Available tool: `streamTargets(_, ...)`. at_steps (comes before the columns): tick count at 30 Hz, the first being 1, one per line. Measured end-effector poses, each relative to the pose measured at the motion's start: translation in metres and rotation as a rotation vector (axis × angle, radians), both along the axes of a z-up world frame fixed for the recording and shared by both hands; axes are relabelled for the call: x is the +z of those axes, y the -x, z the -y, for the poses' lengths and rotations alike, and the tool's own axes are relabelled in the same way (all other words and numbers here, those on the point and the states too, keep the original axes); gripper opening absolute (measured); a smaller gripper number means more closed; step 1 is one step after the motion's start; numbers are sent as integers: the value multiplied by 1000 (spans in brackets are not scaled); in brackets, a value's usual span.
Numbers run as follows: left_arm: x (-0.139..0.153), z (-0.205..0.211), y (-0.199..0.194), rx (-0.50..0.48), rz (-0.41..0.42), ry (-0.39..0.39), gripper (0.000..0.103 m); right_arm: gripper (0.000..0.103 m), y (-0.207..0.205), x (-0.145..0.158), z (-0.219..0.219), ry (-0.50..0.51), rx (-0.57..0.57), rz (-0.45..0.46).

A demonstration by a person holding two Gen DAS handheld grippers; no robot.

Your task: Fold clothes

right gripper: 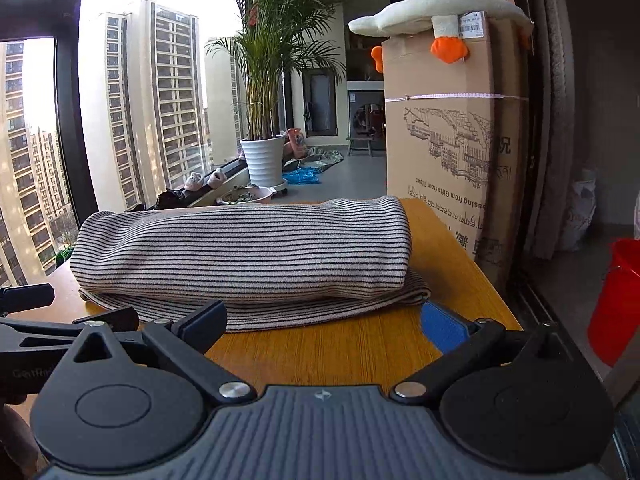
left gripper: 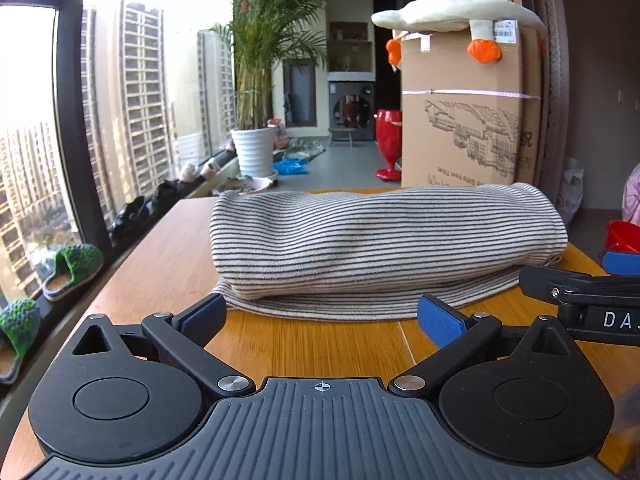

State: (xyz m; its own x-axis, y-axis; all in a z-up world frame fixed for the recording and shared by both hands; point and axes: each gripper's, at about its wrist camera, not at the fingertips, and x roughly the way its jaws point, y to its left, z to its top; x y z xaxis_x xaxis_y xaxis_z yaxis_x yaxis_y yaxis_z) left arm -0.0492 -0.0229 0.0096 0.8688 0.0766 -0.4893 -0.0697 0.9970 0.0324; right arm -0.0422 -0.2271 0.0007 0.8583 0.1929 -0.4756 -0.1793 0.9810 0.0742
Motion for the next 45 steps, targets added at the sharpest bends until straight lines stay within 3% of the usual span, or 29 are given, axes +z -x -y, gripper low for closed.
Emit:
streamTargets(7, -8, -36, -39, 27, -56, 122, 103, 103, -65, -11, 12, -139, -27, -168)
streamTargets(12, -14, -62, -66, 46, -96, 210, 103, 103, -90, -8, -4, -82, -28, -109)
streamTargets(15, -11, -55, -73, 47, -83, 160, 103, 103, -91, -4, -14, -30, -40, -32)
streamTargets(19, -2, -33, -44, 30, 54, 55, 103, 103, -61, 3, -19, 15, -45, 90)
streamTargets(21, 1, -20, -25, 17, 98, 19, 103, 103, -40, 4, -17, 19, -27, 109)
streamTargets(25, 3, -6, 5, -1, 107, 61, 103, 103, -4, 6, -7, -9, -33, 114)
streamTargets(30, 5, 7, 29, 38, 121, 0, 103, 103, 22, 6, 1, -12, -62, 126)
streamTargets(45, 5, -3, 37, 77, 117, 12, 103, 103, 43, 6, 10, -35, -56, 122)
